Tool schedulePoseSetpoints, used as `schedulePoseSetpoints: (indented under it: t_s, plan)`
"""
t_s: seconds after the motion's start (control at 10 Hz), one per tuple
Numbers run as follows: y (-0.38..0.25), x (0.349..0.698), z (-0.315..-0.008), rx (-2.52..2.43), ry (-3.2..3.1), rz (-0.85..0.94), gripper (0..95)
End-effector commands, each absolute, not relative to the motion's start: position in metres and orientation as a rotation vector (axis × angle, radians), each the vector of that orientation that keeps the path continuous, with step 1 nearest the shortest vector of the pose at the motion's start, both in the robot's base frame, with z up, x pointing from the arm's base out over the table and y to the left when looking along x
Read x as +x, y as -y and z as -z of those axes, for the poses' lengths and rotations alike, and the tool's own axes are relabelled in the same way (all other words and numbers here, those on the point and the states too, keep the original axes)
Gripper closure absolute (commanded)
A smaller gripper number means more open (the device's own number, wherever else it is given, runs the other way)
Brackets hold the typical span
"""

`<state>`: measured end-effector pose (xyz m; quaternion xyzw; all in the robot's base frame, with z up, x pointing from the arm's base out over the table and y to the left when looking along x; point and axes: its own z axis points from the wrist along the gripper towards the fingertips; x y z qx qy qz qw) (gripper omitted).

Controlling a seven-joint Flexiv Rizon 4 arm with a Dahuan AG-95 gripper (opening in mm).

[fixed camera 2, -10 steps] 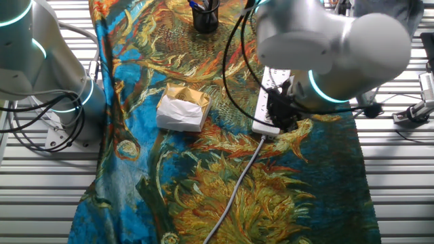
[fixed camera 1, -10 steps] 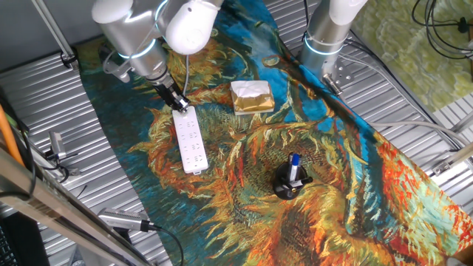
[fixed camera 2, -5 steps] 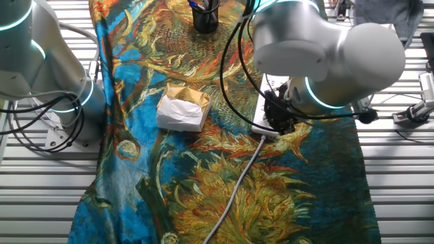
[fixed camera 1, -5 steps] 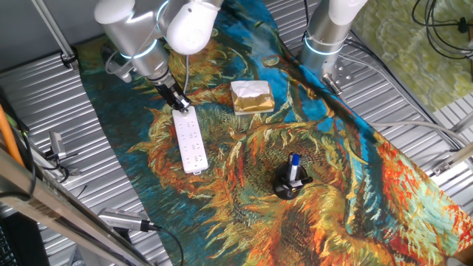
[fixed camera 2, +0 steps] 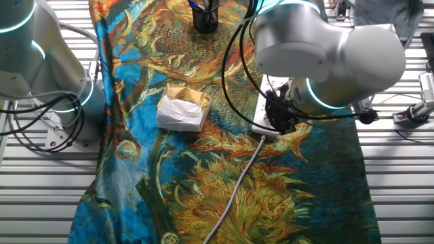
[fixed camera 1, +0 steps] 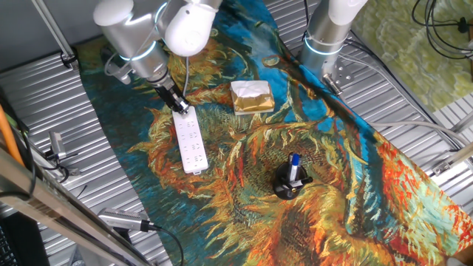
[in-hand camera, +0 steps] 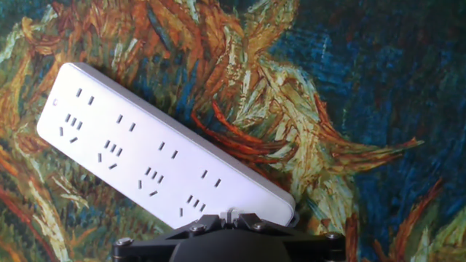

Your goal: Turn on the power strip by pressing the button

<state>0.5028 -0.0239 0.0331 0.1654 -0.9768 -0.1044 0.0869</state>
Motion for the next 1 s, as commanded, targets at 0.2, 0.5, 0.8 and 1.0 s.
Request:
schedulePoseSetpoints:
  t_s: [0.2, 0.5, 0.8, 1.0]
  plan:
    - [0.025, 0.505, -0.025, 0.509, 2.906, 0.318, 95.0]
    - [0.022, 0.501, -0.039, 0.496, 2.905, 0.321, 95.0]
    - [0.031, 0.504, -0.051, 0.492, 2.912, 0.317, 95.0]
    - [0.031, 0.51, -0.057, 0.482, 2.951, 0.287, 95.0]
